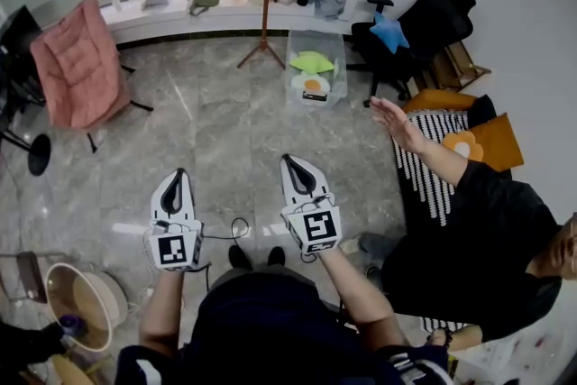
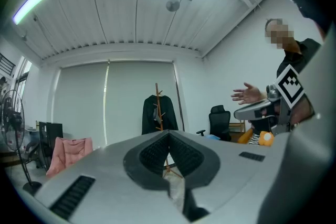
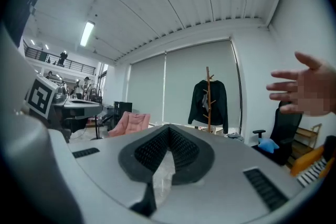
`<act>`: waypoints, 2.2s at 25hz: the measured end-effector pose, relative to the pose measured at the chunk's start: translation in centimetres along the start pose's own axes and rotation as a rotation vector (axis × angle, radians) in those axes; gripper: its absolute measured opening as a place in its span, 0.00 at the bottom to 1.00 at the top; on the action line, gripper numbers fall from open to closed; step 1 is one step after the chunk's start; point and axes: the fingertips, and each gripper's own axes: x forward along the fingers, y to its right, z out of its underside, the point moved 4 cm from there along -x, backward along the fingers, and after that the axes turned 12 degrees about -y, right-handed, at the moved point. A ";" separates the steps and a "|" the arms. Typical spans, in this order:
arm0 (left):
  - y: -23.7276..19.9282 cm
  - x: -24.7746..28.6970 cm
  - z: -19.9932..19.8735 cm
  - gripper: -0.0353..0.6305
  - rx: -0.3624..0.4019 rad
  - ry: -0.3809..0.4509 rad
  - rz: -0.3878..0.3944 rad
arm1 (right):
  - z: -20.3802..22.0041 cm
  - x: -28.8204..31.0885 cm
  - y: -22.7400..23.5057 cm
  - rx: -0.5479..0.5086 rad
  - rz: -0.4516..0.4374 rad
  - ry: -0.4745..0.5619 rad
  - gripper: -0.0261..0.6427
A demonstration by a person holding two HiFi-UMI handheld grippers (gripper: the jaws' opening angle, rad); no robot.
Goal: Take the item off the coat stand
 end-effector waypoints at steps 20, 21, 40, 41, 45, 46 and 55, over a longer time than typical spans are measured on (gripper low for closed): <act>-2.5 0.1 0.2 0.09 0.015 0.000 -0.026 | -1.2 3.7 -2.8 -0.042 -0.131 0.062 0.39; -2.7 0.2 0.3 0.09 0.015 0.001 -0.027 | -1.1 4.1 -2.8 -0.047 -0.131 0.058 0.44; -8.6 4.1 1.6 0.09 0.012 -0.009 0.029 | -3.5 13.6 -1.9 -0.061 -0.063 0.044 0.50; -8.7 5.0 1.6 0.09 0.013 -0.010 0.026 | -3.9 14.6 -1.2 -0.065 -0.063 0.050 0.50; -9.5 10.0 1.3 0.09 0.012 -0.009 0.008 | -4.8 19.2 1.8 -0.084 -0.073 0.047 0.50; -9.6 11.3 1.1 0.09 0.012 -0.006 -0.002 | -4.8 20.2 2.7 -0.083 -0.079 0.045 0.50; -11.3 24.8 -3.1 0.09 -0.019 0.007 -0.104 | -9.6 31.6 12.4 -0.079 -0.161 0.047 0.50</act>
